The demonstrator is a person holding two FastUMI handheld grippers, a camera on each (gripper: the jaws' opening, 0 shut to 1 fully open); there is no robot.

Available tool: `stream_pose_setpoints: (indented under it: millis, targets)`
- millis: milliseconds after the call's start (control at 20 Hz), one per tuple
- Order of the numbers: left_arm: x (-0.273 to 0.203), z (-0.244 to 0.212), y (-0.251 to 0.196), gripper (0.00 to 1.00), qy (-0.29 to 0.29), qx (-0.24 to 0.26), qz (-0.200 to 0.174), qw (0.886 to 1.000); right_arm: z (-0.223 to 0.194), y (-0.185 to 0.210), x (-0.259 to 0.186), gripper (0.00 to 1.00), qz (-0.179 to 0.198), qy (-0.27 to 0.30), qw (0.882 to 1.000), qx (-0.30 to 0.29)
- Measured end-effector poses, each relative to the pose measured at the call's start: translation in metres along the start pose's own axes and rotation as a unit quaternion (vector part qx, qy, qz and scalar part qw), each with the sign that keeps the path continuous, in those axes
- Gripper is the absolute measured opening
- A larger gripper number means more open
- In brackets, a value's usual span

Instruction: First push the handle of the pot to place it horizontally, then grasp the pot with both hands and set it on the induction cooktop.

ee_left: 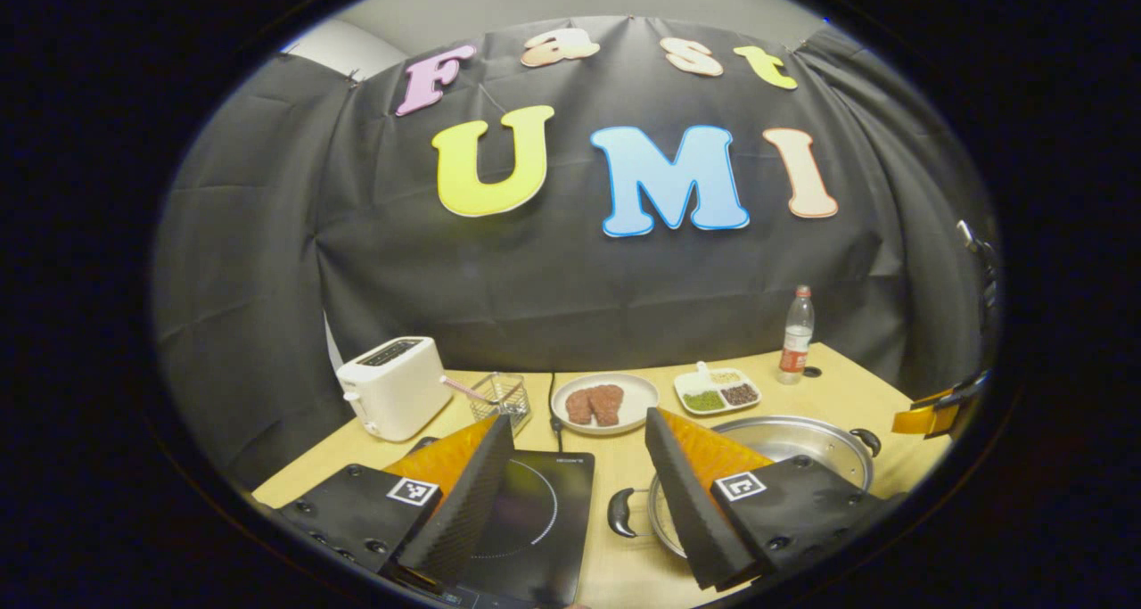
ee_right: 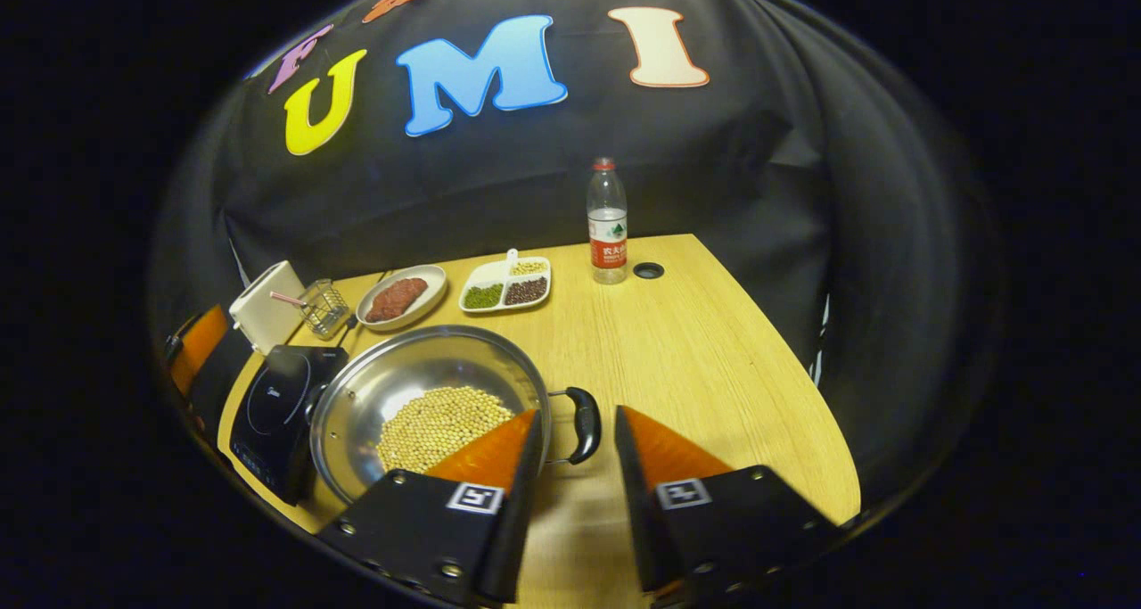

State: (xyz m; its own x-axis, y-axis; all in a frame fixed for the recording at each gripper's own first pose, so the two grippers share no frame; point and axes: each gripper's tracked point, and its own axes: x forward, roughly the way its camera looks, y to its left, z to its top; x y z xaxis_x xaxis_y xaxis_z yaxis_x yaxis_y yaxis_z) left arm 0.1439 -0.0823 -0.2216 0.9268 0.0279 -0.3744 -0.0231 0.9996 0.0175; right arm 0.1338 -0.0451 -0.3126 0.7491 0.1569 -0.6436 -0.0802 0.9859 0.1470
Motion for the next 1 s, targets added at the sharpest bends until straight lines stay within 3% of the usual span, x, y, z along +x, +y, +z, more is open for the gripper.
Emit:
stream_pose_setpoints:
  millis: [100,150,350,400,450,700,750,850,950,1000]
  targets:
    - [0.006,-0.011,-0.006,0.97,0.011,0.001,-0.009,1.000,0.001,0.003,0.006,0.87,0.006,-0.005,1.000,0.000]
    - [0.010,-0.017,-0.008,0.97,0.018,-0.001,-0.014,1.000,0.001,0.005,0.003,0.99,0.007,-0.006,1.000,-0.001]
    - [0.028,-0.047,-0.020,0.97,0.054,-0.005,-0.031,0.998,0.001,0.010,0.010,0.99,0.009,-0.004,1.000,-0.005]
    - [0.032,-0.053,-0.022,0.93,0.060,-0.003,-0.034,0.998,0.001,0.010,0.014,0.99,0.009,-0.003,1.000,-0.005]
    - [0.034,-0.060,-0.024,0.97,0.068,-0.001,-0.037,0.997,0.001,0.010,0.017,0.99,0.009,-0.002,1.000,-0.007]
    - [0.051,-0.093,-0.037,1.00,0.107,-0.005,-0.054,0.993,-0.005,0.003,0.027,0.99,-0.006,0.005,1.000,-0.027]
    - [0.052,-0.100,-0.038,0.93,0.117,-0.003,-0.057,0.992,-0.006,0.003,0.029,0.99,-0.008,0.007,0.999,-0.030]
    - [0.057,-0.114,-0.043,0.98,0.133,0.002,-0.064,0.989,-0.011,0.002,0.034,0.99,-0.013,0.013,0.999,-0.033]
    - [0.060,-0.124,-0.048,0.93,0.145,0.008,-0.070,0.987,-0.017,0.001,0.039,0.99,-0.016,0.020,0.999,-0.033]
    - [0.061,-0.130,-0.050,0.97,0.152,0.011,-0.073,0.986,-0.020,0.001,0.040,0.99,-0.017,0.023,0.999,-0.034]
